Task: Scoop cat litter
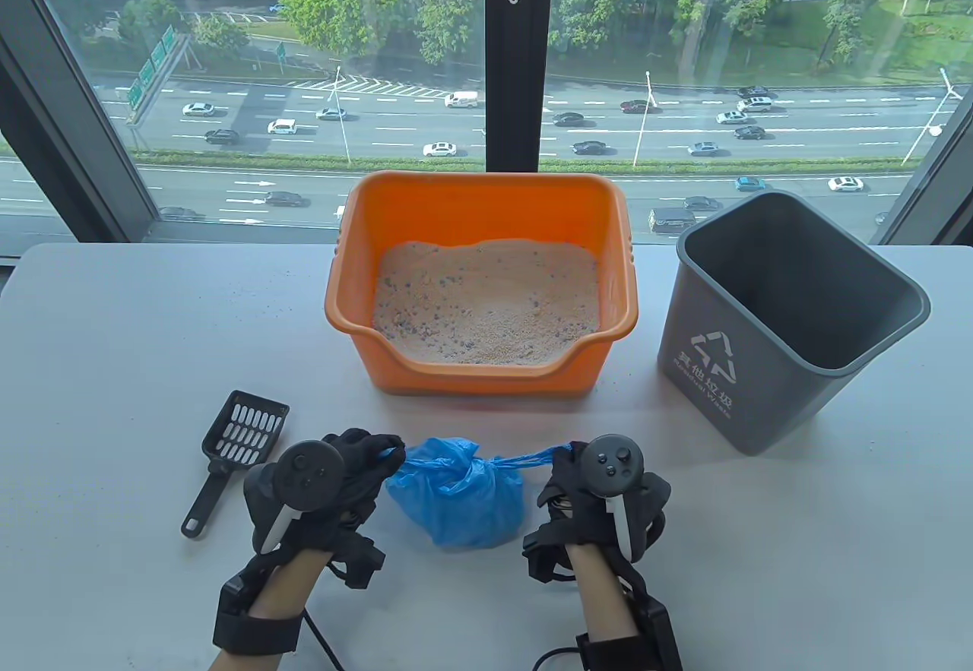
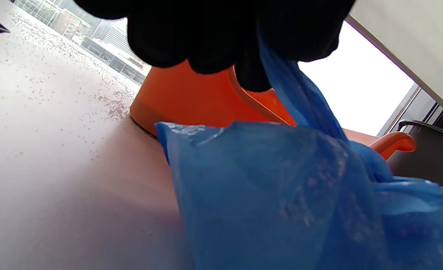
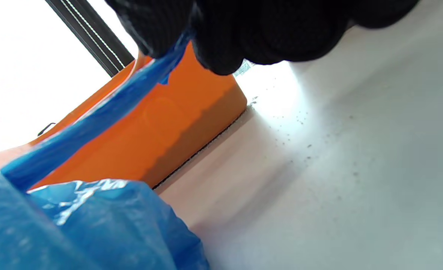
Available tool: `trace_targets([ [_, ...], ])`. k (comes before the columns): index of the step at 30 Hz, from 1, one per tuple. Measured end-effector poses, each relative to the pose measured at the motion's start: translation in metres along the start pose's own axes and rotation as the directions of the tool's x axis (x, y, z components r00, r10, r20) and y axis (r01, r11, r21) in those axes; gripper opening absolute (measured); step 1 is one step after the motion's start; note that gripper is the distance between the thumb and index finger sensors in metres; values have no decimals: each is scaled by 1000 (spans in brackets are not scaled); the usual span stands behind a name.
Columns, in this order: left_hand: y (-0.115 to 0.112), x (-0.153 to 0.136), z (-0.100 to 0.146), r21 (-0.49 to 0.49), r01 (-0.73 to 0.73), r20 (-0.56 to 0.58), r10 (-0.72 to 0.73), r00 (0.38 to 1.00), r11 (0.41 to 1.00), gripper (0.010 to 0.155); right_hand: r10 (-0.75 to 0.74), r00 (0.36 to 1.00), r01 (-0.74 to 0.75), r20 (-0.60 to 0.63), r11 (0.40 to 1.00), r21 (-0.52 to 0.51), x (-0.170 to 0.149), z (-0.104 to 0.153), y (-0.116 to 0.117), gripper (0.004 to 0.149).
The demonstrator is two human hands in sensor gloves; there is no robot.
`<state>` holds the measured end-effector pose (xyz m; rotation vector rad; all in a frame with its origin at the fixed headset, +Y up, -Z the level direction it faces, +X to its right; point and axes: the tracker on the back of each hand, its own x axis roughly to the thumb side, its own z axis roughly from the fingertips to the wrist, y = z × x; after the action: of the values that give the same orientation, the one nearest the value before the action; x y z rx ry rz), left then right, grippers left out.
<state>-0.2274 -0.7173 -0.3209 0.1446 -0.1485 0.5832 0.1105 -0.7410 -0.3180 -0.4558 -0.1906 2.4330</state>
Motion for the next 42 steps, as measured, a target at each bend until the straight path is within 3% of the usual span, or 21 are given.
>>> trace_targets([
  [3,2,0,2,-38,106,-16,-106,994,994,70,25,991,-19,128,999,-46,14,12,-10,68],
  [5,-3,0,0,-141,237,-29,-244,969,961,81,58,971,-50,234,998,-41,32,25,-9,76],
  [9,-14,3,-1,-240,373,-5,-385,923,896,90,89,901,-144,424,985,99,62,48,12,90],
  [12,-19,5,-1,-305,405,-1,-425,905,862,93,148,852,-323,502,904,281,76,61,39,99],
  [15,-21,5,0,-331,412,-1,-437,899,849,94,294,793,-520,533,783,342,78,63,66,103],
  [19,-22,8,0,-339,430,7,-455,891,837,95,449,730,-642,515,708,293,71,55,86,92],
  [21,-22,9,0,-343,437,9,-462,887,832,95,370,778,-578,507,738,349,69,51,87,78],
  [23,-21,8,0,-344,438,6,-465,885,831,95,387,775,-573,499,764,297,70,49,83,61],
  [27,-20,7,0,-349,437,-3,-468,884,829,95,399,752,-517,525,851,94,71,42,65,46],
  [31,-23,6,0,-372,444,0,-478,878,815,95,365,779,-451,511,891,51,68,32,28,42],
  [36,-28,7,-1,-387,451,6,-487,874,805,95,292,839,-299,459,952,-60,88,7,-60,41],
  [42,-26,5,-1,-379,442,-10,-481,877,813,94,280,877,-164,390,938,-305,127,-36,-179,41],
])
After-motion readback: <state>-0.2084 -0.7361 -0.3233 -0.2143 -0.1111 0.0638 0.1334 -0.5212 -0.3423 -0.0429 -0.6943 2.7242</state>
